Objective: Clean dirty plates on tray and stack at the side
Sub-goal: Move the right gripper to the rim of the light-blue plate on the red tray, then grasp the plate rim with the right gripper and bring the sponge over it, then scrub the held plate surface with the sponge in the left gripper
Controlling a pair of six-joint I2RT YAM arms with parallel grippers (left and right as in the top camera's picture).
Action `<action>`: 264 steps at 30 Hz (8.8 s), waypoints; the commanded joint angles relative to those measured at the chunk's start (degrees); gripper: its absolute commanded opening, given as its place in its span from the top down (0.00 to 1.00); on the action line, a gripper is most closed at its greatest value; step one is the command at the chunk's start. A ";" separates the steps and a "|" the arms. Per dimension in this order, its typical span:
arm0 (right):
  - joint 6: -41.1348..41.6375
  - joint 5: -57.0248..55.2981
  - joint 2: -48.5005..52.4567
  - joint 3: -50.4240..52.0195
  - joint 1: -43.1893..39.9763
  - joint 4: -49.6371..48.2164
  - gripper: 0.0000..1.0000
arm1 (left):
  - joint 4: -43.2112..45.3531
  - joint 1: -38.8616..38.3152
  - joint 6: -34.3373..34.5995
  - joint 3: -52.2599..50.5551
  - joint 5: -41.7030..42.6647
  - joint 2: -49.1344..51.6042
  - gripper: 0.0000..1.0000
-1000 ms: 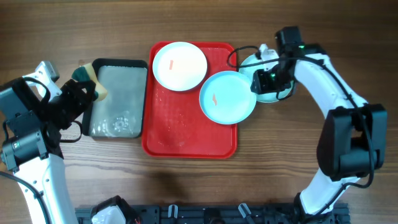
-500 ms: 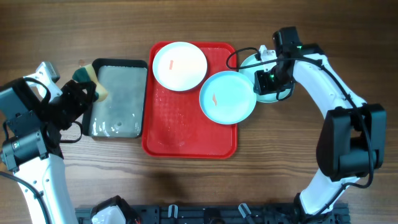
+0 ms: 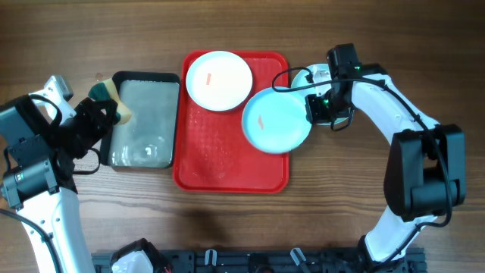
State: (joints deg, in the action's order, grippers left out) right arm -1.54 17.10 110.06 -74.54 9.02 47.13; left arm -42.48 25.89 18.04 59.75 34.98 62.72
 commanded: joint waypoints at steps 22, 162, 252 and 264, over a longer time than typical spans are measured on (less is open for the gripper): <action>21.29 -0.35 0.31 -0.11 15.52 3.19 0.95 | -1.09 -8.20 -2.86 1.01 -3.69 -0.68 0.96; 18.27 -1.66 4.35 -0.02 21.90 -7.85 0.91 | 13.35 -44.17 -2.12 -5.44 -33.05 36.57 0.96; 18.23 -1.62 4.35 -0.02 21.90 -7.45 0.96 | 18.10 -48.94 8.00 -5.55 -18.93 42.32 0.96; 18.25 -1.64 4.35 -0.02 21.90 -7.72 0.95 | 18.12 -49.31 9.46 -5.55 -18.91 42.32 0.96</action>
State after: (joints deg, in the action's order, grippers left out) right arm 18.31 14.72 114.96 -74.39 30.17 39.55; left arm -24.12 -21.71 25.50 55.51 13.41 102.43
